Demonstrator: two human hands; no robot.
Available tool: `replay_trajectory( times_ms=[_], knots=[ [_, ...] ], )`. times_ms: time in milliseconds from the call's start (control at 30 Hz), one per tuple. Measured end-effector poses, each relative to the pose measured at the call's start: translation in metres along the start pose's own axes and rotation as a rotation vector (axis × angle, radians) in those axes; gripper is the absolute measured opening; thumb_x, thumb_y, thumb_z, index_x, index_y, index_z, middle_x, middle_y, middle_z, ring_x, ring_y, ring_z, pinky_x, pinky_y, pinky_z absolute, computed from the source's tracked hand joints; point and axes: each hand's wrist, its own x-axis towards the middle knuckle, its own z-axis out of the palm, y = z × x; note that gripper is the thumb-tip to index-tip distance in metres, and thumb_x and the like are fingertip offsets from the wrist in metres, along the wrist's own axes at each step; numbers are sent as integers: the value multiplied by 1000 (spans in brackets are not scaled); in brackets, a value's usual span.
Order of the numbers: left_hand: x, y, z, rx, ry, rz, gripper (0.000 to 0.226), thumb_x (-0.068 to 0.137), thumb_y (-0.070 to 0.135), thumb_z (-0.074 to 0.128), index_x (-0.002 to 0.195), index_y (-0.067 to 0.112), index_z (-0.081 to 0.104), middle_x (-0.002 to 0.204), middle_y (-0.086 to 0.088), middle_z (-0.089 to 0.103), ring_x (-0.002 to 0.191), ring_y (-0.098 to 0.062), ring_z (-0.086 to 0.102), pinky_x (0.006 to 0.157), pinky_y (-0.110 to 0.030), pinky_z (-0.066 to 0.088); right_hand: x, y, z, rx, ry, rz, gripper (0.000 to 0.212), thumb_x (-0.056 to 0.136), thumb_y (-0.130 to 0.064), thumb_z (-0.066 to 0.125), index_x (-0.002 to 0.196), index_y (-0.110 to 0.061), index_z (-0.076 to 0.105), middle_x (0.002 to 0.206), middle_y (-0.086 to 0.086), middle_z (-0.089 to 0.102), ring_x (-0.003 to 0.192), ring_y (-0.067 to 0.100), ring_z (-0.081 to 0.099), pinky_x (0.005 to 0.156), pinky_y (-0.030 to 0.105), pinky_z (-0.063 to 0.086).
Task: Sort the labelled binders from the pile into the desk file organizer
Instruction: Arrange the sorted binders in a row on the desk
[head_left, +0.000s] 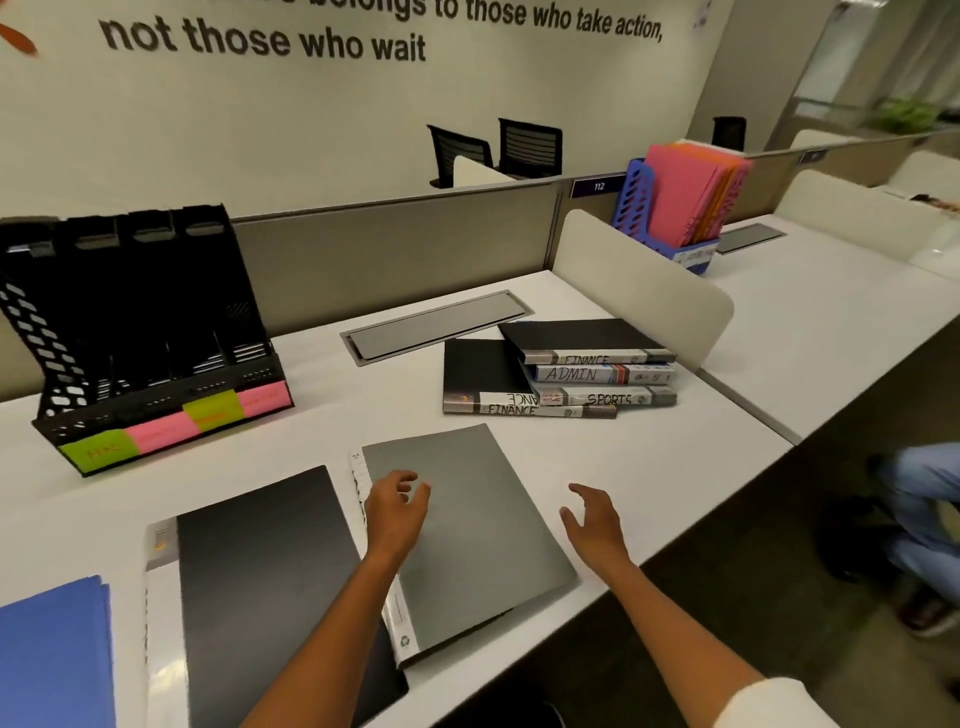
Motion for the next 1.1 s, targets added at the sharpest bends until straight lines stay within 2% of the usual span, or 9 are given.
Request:
replay_trajectory(
  times_ms=[267, 500, 567, 767, 833, 900, 967, 1033, 1100],
  knots=[
    [19, 21, 58, -29, -89, -35, 27, 92, 20, 64, 116, 7, 63, 108, -11, 65, 95, -21, 61, 81, -29, 52, 52, 31, -39, 29, 48, 46, 42, 95, -20, 57, 136, -14, 48, 140, 10, 44, 118, 25, 53, 100, 31, 43],
    [66, 61, 151, -154, -106, -228, 21, 92, 29, 64, 106, 13, 65, 102, -12, 67, 95, -31, 64, 87, -48, 56, 153, 68, -93, 72, 83, 60, 44, 93, -18, 59, 136, -12, 48, 139, 13, 45, 124, 27, 48, 105, 36, 40],
    [77, 75, 179, -204, -132, -298, 29, 93, 31, 64, 111, 9, 64, 101, -13, 65, 92, -30, 62, 85, -43, 54, 184, 76, -110, 91, 107, 85, 48, 93, -20, 61, 138, -11, 46, 141, 14, 43, 129, 28, 45, 107, 39, 40],
    [99, 102, 252, -328, -195, -459, 42, 96, 26, 59, 126, -2, 52, 73, -8, 49, 65, -17, 45, 61, -28, 39, 270, 95, -157, 202, 164, 229, 62, 90, -33, 65, 142, -13, 40, 144, 15, 41, 129, 33, 45, 103, 45, 45],
    [106, 107, 270, -401, -172, -511, 48, 96, 26, 59, 132, -4, 46, 72, -14, 46, 63, -16, 43, 59, -27, 38, 296, 96, -168, 281, 166, 296, 65, 89, -40, 65, 143, -13, 38, 144, 15, 42, 127, 34, 48, 100, 45, 46],
    [113, 113, 281, -496, -140, -552, 41, 95, 26, 60, 122, -4, 52, 77, -25, 44, 61, -15, 42, 59, -26, 39, 318, 98, -172, 353, 116, 342, 69, 89, -46, 62, 144, -13, 35, 142, 16, 44, 125, 34, 51, 98, 45, 49],
    [121, 119, 292, -599, -76, -596, 25, 93, 25, 62, 100, 2, 59, 79, -19, 54, 68, -18, 53, 68, -29, 49, 336, 99, -172, 384, 51, 381, 70, 89, -50, 60, 143, -13, 35, 137, 15, 51, 119, 33, 56, 97, 46, 51],
    [126, 124, 300, -713, 17, -654, 18, 91, 19, 66, 96, 2, 62, 94, -16, 66, 88, -28, 65, 86, -33, 54, 348, 98, -169, 365, 28, 400, 66, 89, -53, 59, 138, -13, 41, 129, 13, 59, 110, 32, 63, 94, 48, 53],
    [130, 128, 307, -812, 82, -714, 14, 89, 15, 68, 95, 3, 62, 105, -19, 67, 102, -33, 65, 92, -37, 53, 358, 98, -165, 346, 55, 396, 62, 88, -53, 59, 133, -13, 46, 123, 12, 64, 104, 31, 66, 91, 48, 55]
  ],
)
